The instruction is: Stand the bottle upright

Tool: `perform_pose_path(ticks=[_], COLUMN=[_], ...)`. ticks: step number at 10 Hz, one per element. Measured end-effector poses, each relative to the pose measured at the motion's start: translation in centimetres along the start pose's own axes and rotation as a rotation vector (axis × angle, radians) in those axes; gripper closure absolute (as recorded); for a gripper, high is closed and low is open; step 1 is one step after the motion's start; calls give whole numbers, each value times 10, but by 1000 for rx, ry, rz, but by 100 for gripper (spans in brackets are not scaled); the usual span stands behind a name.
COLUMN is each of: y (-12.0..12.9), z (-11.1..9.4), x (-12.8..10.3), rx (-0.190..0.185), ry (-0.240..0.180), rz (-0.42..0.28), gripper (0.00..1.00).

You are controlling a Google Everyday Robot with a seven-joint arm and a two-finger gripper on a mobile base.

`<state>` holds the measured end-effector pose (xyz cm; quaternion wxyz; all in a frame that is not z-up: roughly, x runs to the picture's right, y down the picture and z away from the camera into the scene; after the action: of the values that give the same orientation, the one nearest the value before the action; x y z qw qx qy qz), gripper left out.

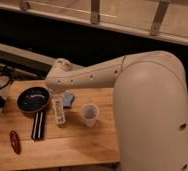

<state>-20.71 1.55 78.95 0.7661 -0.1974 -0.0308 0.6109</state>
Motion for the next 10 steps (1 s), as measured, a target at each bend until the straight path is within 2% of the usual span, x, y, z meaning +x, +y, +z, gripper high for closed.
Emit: perform_pose_path(ticks=[3, 4, 6, 10], y=[4, 7, 13, 3], z=[-4, -6, -4, 2], x=[-17, -30, -41, -46], rx=[33, 42, 43, 39], ry=[-12, -17, -19, -27], rz=[-28, -47, -73, -71], gripper=[100, 100, 100, 100])
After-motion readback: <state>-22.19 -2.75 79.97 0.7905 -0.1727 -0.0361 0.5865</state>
